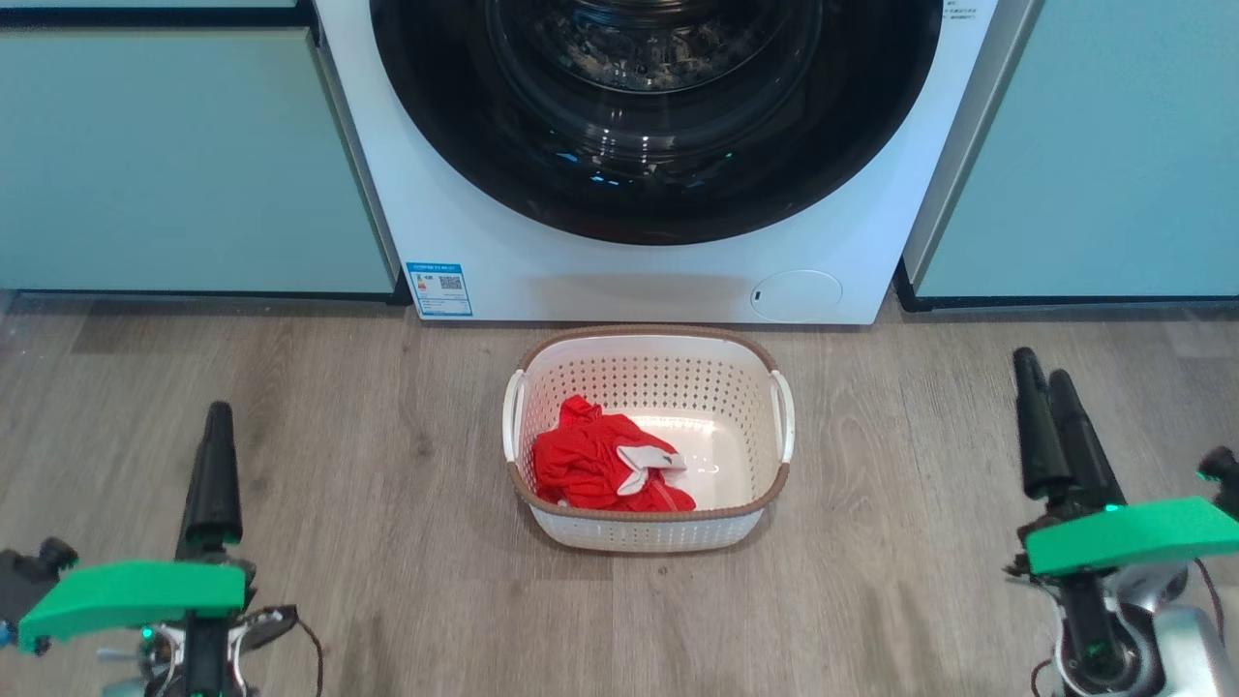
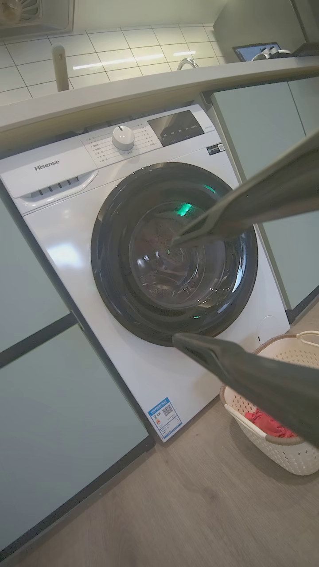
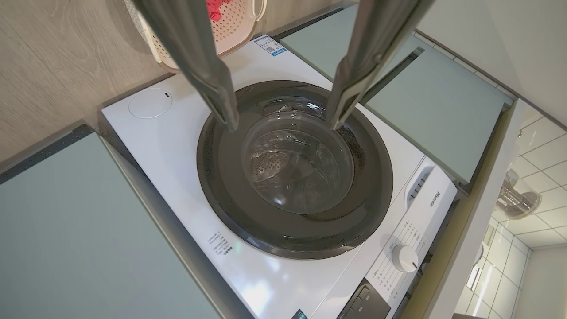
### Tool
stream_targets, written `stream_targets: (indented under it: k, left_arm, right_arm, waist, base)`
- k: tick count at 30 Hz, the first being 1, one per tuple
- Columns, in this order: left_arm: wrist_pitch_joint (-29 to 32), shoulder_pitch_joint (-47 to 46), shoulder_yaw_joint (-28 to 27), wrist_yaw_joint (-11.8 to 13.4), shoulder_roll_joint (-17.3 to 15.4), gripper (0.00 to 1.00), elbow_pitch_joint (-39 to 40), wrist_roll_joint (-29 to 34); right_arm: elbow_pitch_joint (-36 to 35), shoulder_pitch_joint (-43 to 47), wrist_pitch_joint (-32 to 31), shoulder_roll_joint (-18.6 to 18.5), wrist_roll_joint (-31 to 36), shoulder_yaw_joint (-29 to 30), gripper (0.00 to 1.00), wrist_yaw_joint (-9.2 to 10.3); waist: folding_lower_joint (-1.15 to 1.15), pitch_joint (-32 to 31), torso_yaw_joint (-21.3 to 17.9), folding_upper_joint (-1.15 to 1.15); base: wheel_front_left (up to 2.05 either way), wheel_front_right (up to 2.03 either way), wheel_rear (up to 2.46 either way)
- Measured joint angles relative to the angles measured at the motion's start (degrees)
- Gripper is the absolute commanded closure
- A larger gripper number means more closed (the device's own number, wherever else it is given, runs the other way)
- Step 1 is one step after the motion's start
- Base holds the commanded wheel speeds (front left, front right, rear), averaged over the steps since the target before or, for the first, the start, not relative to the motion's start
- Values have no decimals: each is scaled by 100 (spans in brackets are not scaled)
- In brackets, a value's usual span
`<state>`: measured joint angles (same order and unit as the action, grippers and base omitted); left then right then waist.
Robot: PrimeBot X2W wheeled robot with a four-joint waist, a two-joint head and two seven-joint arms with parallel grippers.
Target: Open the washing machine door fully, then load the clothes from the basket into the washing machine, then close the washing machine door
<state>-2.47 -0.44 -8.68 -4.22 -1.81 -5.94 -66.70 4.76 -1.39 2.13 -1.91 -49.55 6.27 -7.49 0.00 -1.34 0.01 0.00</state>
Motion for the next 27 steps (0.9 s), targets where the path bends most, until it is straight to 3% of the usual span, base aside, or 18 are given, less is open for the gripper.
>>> stream_targets:
  k: [13,27]
  left_arm:
    - [-199,-52,457,835,-4,0,777,1573]
    - [-425,-40,1544,1356,-78,0,947,3292]
  right_arm:
    - [-326,-43,224,-5,1434,-303,0,0]
    - [-385,-41,455,-10,2452,-345,0,0]
  waist:
    - [0,-39,0,0]
    - [0,-98,-22,0]
  base:
    - [0,0,0]
    - [0,0,0]
